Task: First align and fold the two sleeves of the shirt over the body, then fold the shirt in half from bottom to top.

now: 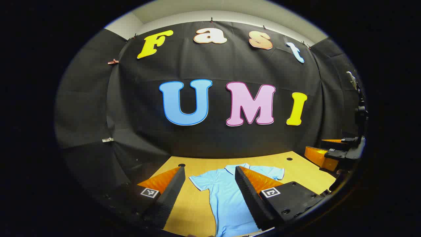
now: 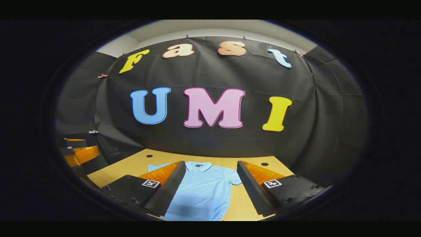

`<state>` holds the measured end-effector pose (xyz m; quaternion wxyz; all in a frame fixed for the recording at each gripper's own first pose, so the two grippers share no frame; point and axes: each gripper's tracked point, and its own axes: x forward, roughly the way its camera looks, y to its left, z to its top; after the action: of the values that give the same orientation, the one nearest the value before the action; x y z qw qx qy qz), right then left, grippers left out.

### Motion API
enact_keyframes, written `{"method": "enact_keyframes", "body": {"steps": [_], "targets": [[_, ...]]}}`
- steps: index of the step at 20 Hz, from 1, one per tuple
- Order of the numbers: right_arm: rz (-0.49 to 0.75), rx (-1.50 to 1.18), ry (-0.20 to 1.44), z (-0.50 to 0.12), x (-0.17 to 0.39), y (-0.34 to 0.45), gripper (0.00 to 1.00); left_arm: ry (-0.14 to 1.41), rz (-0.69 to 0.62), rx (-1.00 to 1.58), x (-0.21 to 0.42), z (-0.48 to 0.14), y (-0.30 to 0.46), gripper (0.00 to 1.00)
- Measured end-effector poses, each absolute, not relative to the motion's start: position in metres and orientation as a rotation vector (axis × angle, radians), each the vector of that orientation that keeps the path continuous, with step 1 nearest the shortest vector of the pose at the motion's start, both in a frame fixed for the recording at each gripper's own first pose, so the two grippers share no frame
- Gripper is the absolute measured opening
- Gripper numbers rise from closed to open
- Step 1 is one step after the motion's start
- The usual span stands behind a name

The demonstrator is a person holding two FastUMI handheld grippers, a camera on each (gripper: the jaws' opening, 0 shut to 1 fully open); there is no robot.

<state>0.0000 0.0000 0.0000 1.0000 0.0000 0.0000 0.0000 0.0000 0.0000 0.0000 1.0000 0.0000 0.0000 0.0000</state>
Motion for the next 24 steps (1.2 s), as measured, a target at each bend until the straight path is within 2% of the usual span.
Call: {"method": "enact_keyframes", "body": {"steps": [17, 24], "targets": [[-0.113, 0.061, 0.032, -0.019, 0.011, -0.046, 0.98, 0.038, -0.069, -0.040, 0.050, -0.017, -0.022, 0.97], [-0.144, 0.007, 0.128, -0.047, 0.049, -0.079, 0.98, 0.055, -0.038, -0.032, 0.068, -0.021, -0.018, 0.97]]}}
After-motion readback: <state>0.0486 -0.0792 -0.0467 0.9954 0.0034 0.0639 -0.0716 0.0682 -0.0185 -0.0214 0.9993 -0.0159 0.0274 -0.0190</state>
